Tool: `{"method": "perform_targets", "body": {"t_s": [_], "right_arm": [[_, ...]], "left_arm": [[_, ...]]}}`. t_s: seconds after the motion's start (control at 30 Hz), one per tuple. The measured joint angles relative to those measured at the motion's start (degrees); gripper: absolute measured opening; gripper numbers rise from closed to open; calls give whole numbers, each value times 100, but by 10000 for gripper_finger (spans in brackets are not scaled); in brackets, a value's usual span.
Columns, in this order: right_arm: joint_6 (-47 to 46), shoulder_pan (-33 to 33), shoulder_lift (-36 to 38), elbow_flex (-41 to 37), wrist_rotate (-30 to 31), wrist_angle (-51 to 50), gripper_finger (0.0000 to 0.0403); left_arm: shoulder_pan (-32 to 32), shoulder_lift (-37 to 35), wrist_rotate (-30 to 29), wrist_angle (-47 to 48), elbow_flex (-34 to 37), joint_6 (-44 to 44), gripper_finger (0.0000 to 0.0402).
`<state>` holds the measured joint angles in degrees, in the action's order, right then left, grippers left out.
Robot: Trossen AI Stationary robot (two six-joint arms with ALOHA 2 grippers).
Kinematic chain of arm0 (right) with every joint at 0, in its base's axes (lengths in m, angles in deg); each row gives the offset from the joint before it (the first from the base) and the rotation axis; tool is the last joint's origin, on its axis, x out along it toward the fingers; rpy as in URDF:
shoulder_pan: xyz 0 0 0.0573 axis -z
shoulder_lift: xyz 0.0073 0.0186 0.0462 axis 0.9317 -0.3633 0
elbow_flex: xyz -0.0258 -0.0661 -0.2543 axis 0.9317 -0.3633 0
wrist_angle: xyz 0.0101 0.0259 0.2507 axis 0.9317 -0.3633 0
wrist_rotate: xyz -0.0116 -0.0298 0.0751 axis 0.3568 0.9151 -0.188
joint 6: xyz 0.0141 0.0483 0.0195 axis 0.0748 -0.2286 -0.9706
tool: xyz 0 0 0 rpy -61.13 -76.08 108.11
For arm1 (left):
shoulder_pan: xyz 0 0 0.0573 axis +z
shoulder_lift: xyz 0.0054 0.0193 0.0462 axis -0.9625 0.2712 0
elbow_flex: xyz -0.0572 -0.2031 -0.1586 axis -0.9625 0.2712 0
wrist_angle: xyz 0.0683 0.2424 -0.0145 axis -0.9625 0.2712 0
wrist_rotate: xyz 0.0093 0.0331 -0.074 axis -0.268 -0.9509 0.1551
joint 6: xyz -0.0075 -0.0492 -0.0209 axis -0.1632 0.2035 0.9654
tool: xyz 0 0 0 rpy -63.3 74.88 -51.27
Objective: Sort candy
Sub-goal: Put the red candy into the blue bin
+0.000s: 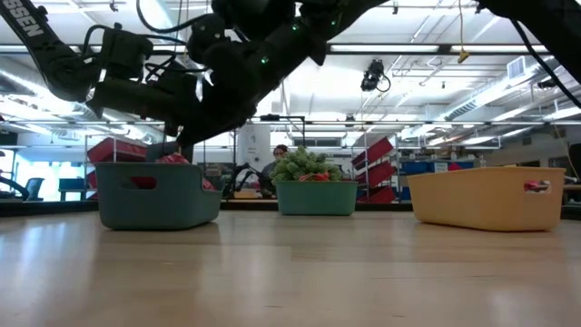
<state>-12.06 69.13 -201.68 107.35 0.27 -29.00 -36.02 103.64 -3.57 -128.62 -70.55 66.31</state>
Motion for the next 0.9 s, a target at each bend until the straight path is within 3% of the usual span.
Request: {"method": "perform_targets", "body": {"t_s": [0.07,0.37,0.7,0.9], "right_arm": [[45,-40,0,-91,-130,147,15],[-43,71,-13,-544,-209,671,3],[-36,390,-11,-971,-1030,1558,1],[-41,371,32,-1016,-1129,1511,4]], "left_arm": [[2,1,-2,-3,1,3,11],[1,0,-5,-3,1,32,11],[2,0,-50,-5,0,35,11],[0,0,-50,-5,2,47,11]]}}
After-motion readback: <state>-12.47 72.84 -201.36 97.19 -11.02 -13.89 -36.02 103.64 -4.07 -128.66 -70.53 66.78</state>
